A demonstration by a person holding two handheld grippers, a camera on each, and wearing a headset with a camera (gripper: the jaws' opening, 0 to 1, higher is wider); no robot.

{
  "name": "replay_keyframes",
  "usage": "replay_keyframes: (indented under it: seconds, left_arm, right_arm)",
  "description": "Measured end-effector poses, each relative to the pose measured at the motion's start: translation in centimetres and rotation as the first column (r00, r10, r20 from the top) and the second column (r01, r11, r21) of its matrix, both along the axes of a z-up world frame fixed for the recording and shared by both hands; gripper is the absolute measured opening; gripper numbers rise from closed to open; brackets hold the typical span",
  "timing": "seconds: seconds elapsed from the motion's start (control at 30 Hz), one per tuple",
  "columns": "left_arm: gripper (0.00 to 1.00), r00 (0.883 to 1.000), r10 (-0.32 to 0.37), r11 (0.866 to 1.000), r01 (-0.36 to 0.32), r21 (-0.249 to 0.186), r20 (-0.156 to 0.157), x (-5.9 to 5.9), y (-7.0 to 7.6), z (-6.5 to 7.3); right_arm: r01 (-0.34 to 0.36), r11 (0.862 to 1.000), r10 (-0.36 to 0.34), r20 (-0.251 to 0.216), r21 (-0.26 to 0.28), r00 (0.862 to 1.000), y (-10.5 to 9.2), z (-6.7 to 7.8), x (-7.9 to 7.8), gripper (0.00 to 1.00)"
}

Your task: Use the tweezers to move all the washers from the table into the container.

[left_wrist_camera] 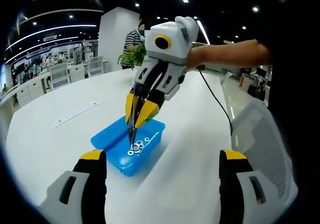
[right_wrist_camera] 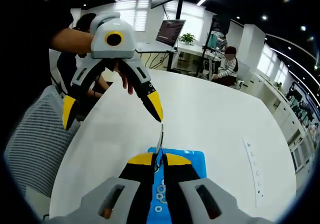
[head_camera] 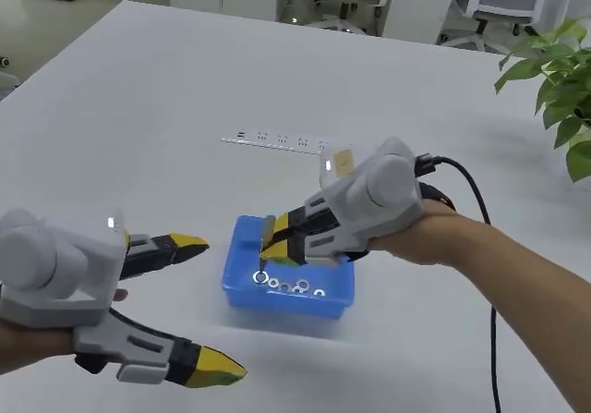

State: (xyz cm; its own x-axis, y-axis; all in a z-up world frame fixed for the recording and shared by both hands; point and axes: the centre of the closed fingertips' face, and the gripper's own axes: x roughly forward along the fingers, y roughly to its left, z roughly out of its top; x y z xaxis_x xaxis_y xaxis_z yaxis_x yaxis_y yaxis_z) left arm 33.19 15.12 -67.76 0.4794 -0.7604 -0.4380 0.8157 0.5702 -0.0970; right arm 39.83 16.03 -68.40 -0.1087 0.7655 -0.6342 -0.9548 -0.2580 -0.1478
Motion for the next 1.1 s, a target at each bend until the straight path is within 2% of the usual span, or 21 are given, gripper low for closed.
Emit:
replay_keyframes:
  seconds: [0.27, 0.5, 0.77, 1.1]
  left_arm:
    - [0.99, 1.000, 0.008, 1.000, -0.008, 0.001, -0.001, 0.3, 0.2, 0.0]
    - [0.99, 1.000, 0.006, 1.000, -0.006, 0.001, -0.005, 0.8, 0.2, -0.2]
    - [0.93, 1.000, -0.016, 1.000, 0.016, 0.016, 0.000, 1.7, 0.0, -0.3]
    - [0.71, 0.998, -0.064, 0.997, 0.063, 0.050, 0.026, 3.9, -0.4, -0.1]
  right_arm:
    - [0.020, 1.000, -0.020, 0.000, -0.012, 1.000, 0.2, -1.3, 1.0, 0.07]
    - [0.023, 0.999, -0.023, -0.015, -0.022, 1.000, 0.5, -2.5, 1.2, 0.07]
    - [0.028, 0.999, -0.029, -0.028, -0.031, 0.999, 0.5, -3.6, 1.3, 0.07]
    - [0.032, 0.999, -0.034, -0.039, -0.043, 0.999, 0.3, -4.8, 1.4, 0.07]
